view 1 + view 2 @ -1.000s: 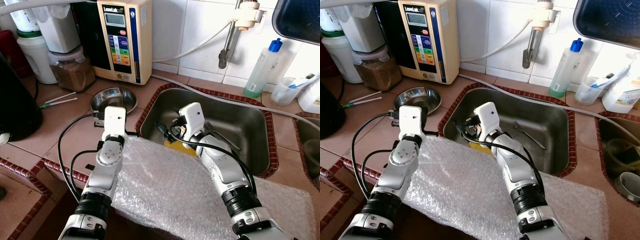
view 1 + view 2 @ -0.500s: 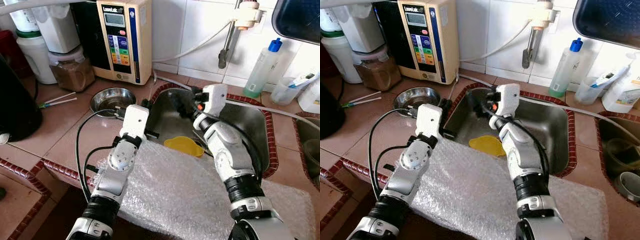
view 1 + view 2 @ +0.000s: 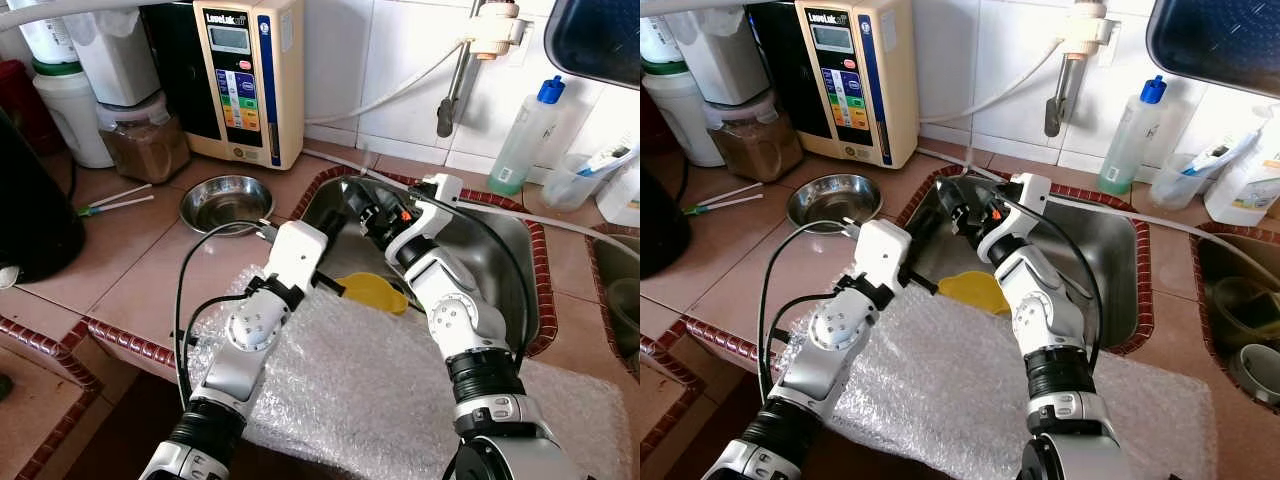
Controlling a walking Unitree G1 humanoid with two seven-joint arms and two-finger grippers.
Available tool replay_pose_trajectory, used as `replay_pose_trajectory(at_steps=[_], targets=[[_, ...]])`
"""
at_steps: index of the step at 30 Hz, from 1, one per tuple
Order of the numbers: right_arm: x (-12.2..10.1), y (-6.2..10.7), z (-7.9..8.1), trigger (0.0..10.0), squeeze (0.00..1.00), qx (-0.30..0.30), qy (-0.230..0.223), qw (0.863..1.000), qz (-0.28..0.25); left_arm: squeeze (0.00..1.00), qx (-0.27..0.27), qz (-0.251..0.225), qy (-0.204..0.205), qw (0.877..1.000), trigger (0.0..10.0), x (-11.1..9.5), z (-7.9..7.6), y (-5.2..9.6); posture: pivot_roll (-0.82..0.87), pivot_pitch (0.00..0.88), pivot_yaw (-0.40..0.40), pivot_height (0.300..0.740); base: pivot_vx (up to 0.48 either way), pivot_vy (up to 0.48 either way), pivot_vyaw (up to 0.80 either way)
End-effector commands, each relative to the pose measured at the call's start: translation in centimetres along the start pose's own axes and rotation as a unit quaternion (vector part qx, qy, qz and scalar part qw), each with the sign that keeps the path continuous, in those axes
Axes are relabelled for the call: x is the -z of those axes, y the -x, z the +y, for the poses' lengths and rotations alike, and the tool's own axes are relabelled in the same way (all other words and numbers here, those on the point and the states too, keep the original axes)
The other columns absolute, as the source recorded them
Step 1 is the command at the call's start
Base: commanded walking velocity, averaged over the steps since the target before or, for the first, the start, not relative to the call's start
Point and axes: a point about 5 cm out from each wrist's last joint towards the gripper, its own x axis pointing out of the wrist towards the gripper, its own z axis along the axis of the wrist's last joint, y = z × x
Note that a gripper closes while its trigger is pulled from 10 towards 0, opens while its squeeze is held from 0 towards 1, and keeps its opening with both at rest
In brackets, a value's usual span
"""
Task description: Kitchen organization
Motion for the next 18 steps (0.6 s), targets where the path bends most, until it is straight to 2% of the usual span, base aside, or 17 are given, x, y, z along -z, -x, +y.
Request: replay_pose_trajectory(at_steps=[1,4,5,6,7,9,18], targets=[[-1.1,-0.5,0.6,10.0,0.0,-0.013,-0.006,1.0,-0.009,0.0,0.021,-0.02,-0.016,0.999,0.0,-0.8,-0.3,-0.2,0.06,0.0,0.027,0.74,0.0,0.0,0.0],[-1.1,-0.6,0.5,10.0,0.0,-0.01,0.002,1.0,-0.003,0.0,0.028,-0.022,-0.021,0.999,0.0,-0.8,-0.4,-0.2,0.06,0.0,0.027,0.74,0.0,0.0,0.0],[-1.0,-0.6,0.5,2.4,0.0,-0.004,0.003,1.0,-0.002,0.0,0.029,-0.023,-0.022,0.999,0.0,-0.9,-0.5,-0.2,0.06,0.0,0.027,0.74,0.0,0.0,0.0],[-1.1,-0.7,0.3,0.4,0.0,0.006,0.002,1.0,-0.003,0.0,0.03,-0.024,-0.022,0.999,0.0,-0.9,-0.5,-0.2,0.06,0.0,0.027,0.74,0.0,0.0,0.0],[-1.1,-0.7,0.0,0.0,0.0,0.017,-0.003,1.0,-0.006,0.0,0.033,-0.025,-0.024,0.999,0.0,-0.9,-0.5,-0.2,0.07,0.0,0.026,0.74,0.0,0.0,0.0],[-1.1,-0.7,-0.4,0.0,0.0,0.033,-0.013,0.999,-0.005,0.0,0.04,-0.029,-0.032,0.998,0.0,-1.0,-0.6,-0.2,0.07,0.0,0.028,0.74,0.0,0.0,0.0],[-1.2,-1.2,-1.0,0.0,0.0,0.071,0.025,0.997,0.026,0.0,0.052,-0.035,-0.052,0.997,0.0,-1.1,-0.8,-0.2,0.07,0.0,0.031,0.74,0.0,0.0,0.0]])
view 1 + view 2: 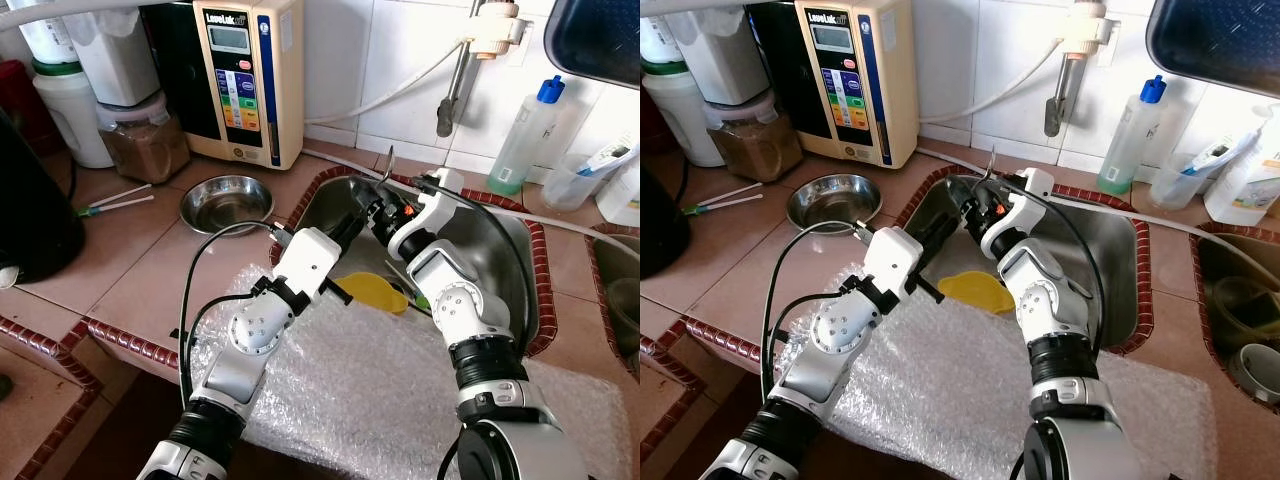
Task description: Kitchen organization
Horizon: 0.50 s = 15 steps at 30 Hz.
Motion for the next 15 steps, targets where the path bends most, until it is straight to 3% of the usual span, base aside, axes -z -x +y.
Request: replay_pose_trajectory(at_steps=[1,10,12,15], targets=[[-1.0,-0.5,-0.2,0.0,0.0,0.017,0.019,1.0,0.004,0.0,0.007,-0.02,-0.017,1.0,0.0,-0.8,0.0,-0.3,0.07,0.0,0.031,0.74,0.0,0.0,0.0],[-1.9,-1.0,-0.6,0.0,0.0,0.051,0.037,0.998,0.012,0.0,0.008,-0.021,-0.025,0.999,0.0,-0.8,0.0,-0.2,0.07,0.0,0.027,0.74,0.0,0.0,0.0],[-2.2,-1.1,-1.1,0.0,0.0,0.08,0.0,0.997,0.006,0.0,0.024,-0.034,-0.055,0.998,0.0,-1.4,-0.3,-0.4,0.07,0.0,0.027,0.74,0.0,0.0,0.0],[-2.4,-1.1,-1.7,0.0,0.0,0.101,-0.015,0.995,0.006,0.0,0.024,-0.035,-0.057,0.997,0.0,-1.5,-0.3,-0.5,0.07,0.0,0.027,0.74,0.0,0.0,0.0]])
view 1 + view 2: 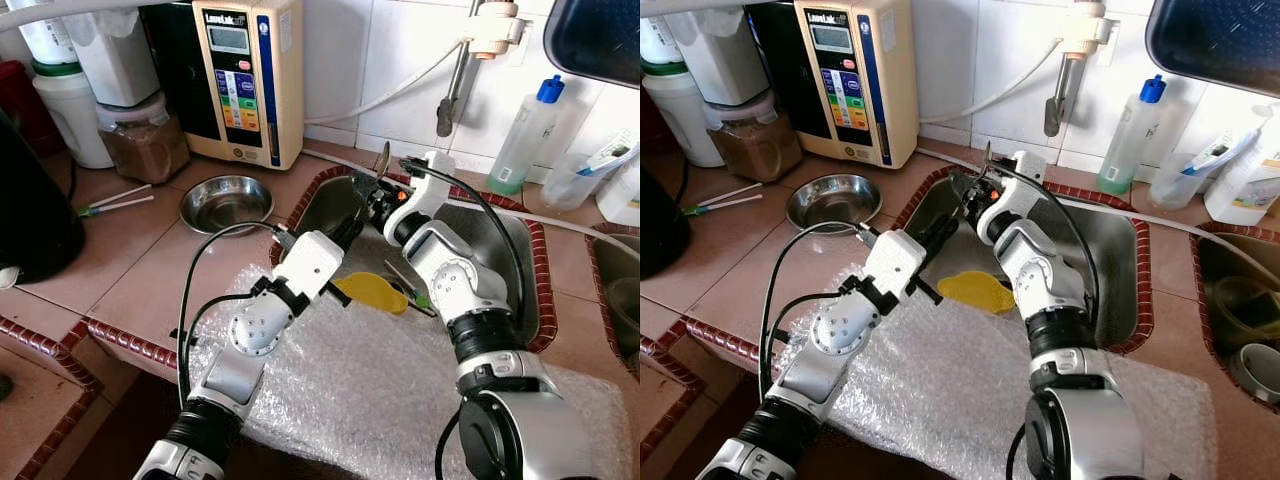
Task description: Kitchen organization
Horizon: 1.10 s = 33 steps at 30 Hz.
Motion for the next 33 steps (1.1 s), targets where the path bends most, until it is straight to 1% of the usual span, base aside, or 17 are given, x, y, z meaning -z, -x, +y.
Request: replay_pose_trajectory(at_steps=[1,5,10,17,25,26,27,28,29,33], targets=[[-1.5,0.5,-2.2,0.0,0.0,0.067,-0.004,0.998,-0.018,0.0,0.013,-0.043,-0.019,0.999,0.0,-1.5,-0.2,-0.5,0.07,0.0,0.026,0.74,0.0,0.0,0.0],[-1.3,0.6,-2.7,0.0,0.0,0.084,-0.009,0.996,-0.011,0.0,0.01,-0.043,-0.021,0.999,0.0,-1.5,-0.2,-0.5,0.07,0.0,0.024,0.74,0.0,0.0,0.0],[-1.1,0.7,-3.6,0.0,0.0,0.12,-0.022,0.993,-0.001,0.0,0.009,-0.045,-0.031,0.998,0.0,-1.6,-0.2,-0.5,0.07,0.0,0.023,0.74,0.0,0.0,0.0],[-1.1,0.7,-3.7,0.0,0.0,0.127,-0.014,0.992,0.004,0.0,0.011,-0.045,-0.038,0.998,0.0,-1.6,-0.2,-0.5,0.07,0.0,0.023,0.74,0.0,0.0,0.0],[-1.1,0.7,-3.9,0.0,0.0,0.134,-0.017,0.991,0.002,0.0,0.007,-0.043,-0.041,0.998,0.0,-1.5,-0.1,-0.5,0.07,0.0,0.021,0.74,0.0,0.0,0.0],[-1.1,0.7,-3.9,0.0,0.0,0.135,-0.017,0.991,0.001,0.0,0.007,-0.042,-0.04,0.998,3.5,-1.4,-0.2,-0.5,0.07,0.0,0.021,0.74,0.0,0.0,0.0],[-1.2,0.7,-4.0,0.0,0.0,0.135,-0.017,0.991,0.0,0.0,0.007,-0.042,-0.038,0.998,3.5,-1.4,-0.2,-0.5,0.07,0.0,0.021,0.74,0.0,0.0,0.0],[-1.2,0.7,-4.0,0.0,0.0,0.136,-0.018,0.991,-0.001,0.96,0.006,-0.04,-0.037,0.998,9.7,-1.4,-0.2,-0.5,0.07,0.0,0.02,0.74,0.0,0.0,0.0],[-1.2,0.7,-4.0,0.0,0.0,0.136,-0.018,0.991,-0.002,1.0,0.005,-0.039,-0.034,0.999,10.0,-1.3,-0.2,-0.5,0.07,0.0,0.02,0.74,0.0,0.0,0.0],[-1.4,0.8,-4.0,0.0,0.0,0.137,-0.018,0.99,-0.006,1.0,0.002,-0.037,-0.024,0.999,10.0,-1.3,-0.1,-0.5,0.07,0.0,0.02,0.74,0.0,0.0,0.0]])
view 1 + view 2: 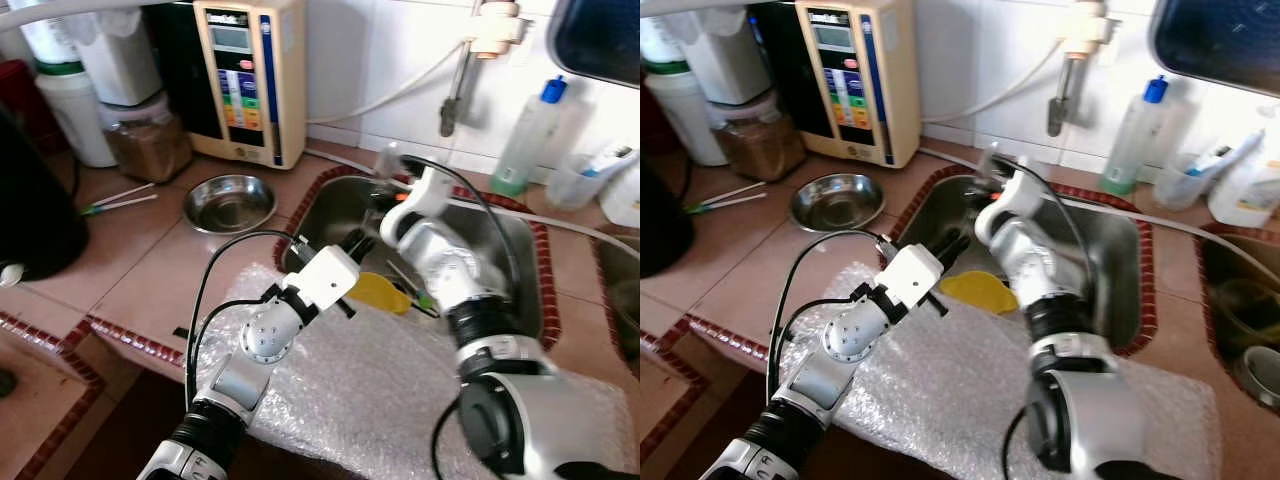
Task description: Kitchen organization
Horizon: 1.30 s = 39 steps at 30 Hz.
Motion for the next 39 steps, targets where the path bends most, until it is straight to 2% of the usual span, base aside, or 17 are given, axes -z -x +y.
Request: replay_pose_trajectory(at_steps=[1,10,14,15,17,18,20,22,23,24,26,27,28,31,32,33,39], targets=[[0.0,-0.1,0.2,0.0,0.0,0.003,0.0,1.0,-0.003,1.0,0.004,-0.011,-0.004,1.0,10.0,-0.5,-0.1,-0.4,0.07,0.0,0.02,0.74,0.0,0.0,0.0],[-0.4,0.0,-0.7,0.0,0.0,0.022,0.017,0.999,-0.016,1.0,-0.002,-0.011,-0.002,1.0,10.0,-0.5,0.1,-0.3,0.07,0.0,0.022,0.74,0.0,0.0,0.0],[0.1,0.1,-1.2,0.0,0.0,0.033,0.071,0.997,-0.017,1.0,-0.004,-0.004,0.012,1.0,10.0,-0.4,0.3,-0.1,0.07,0.0,0.023,0.74,0.0,0.0,0.0],[0.1,0.1,-1.2,0.0,0.0,0.033,0.071,0.997,-0.017,1.0,-0.004,-0.004,0.012,1.0,10.0,-0.4,0.3,-0.1,0.07,0.0,0.023,0.74,0.0,0.0,0.0],[0.8,0.3,-1.7,0.0,0.0,0.038,0.161,0.986,-0.015,1.0,-0.002,0.015,0.042,0.999,10.0,0.1,0.7,0.3,0.08,0.0,0.024,0.74,0.0,0.0,0.0],[0.8,0.3,-1.7,0.0,0.0,0.038,0.161,0.986,-0.015,1.0,-0.002,0.015,0.042,0.999,10.0,0.1,0.7,0.3,0.08,0.0,0.024,0.74,0.0,0.0,0.0],[1.3,0.4,-1.8,0.0,0.0,0.033,0.194,0.98,-0.011,1.0,-0.001,0.023,0.054,0.998,10.0,0.4,0.9,0.5,0.08,0.0,0.024,0.74,0.0,0.0,0.0],[2.4,0.5,-2.1,0.0,0.0,0.027,0.248,0.968,0.003,1.0,0.012,0.039,0.052,0.998,10.0,0.8,1.3,0.9,0.09,0.0,0.025,0.74,0.0,0.0,0.0],[2.7,0.6,-2.2,0.0,0.0,0.027,0.26,0.965,0.009,1.0,0.019,0.048,0.05,0.997,10.0,1.0,1.3,1.1,0.09,0.0,0.026,0.74,0.0,0.0,0.0],[3.0,0.6,-2.4,1.1,0.0,0.027,0.265,0.964,0.014,1.0,0.025,0.056,0.05,0.997,10.0,1.3,1.4,1.2,0.09,0.0,0.026,0.74,0.0,0.0,0.0],[3.6,0.7,-2.6,4.4,0.0,0.029,0.268,0.963,0.02,1.0,0.038,0.084,0.054,0.994,10.0,2.1,1.3,1.6,0.09,0.0,0.026,0.74,0.0,0.0,0.0],[3.8,0.8,-2.8,8.6,0.0,0.032,0.271,0.962,0.025,1.0,0.043,0.093,0.049,0.994,10.0,2.5,1.4,1.9,0.09,0.0,0.026,0.74,0.0,0.0,0.0],[4.0,0.8,-2.9,10.0,0.0,0.033,0.275,0.96,0.028,1.0,0.044,0.098,0.05,0.993,10.0,2.6,1.5,2.0,0.09,0.0,0.027,0.74,0.0,0.0,0.0],[4.5,0.9,-3.3,10.0,0.0,0.032,0.27,0.961,0.043,1.0,0.046,0.114,0.05,0.991,10.0,3.0,1.7,2.3,0.09,0.0,0.027,0.74,0.0,0.0,0.0],[4.6,0.9,-3.4,10.0,0.53,0.031,0.269,0.962,0.044,1.0,0.047,0.115,0.049,0.991,10.0,3.1,1.8,2.3,0.09,0.0,0.027,0.74,0.0,0.0,0.0],[4.7,0.9,-3.5,10.0,1.0,0.034,0.265,0.962,0.046,1.0,0.046,0.116,0.051,0.991,10.0,3.0,1.8,2.3,0.09,0.0,0.027,0.74,0.0,0.0,0.0],[5.3,1.1,-4.1,10.0,1.0,0.04,0.25,0.965,0.063,1.0,0.049,0.12,0.05,0.99,10.0,3.0,1.8,2.1,0.09,0.0,0.026,0.74,0.0,0.0,0.0]])
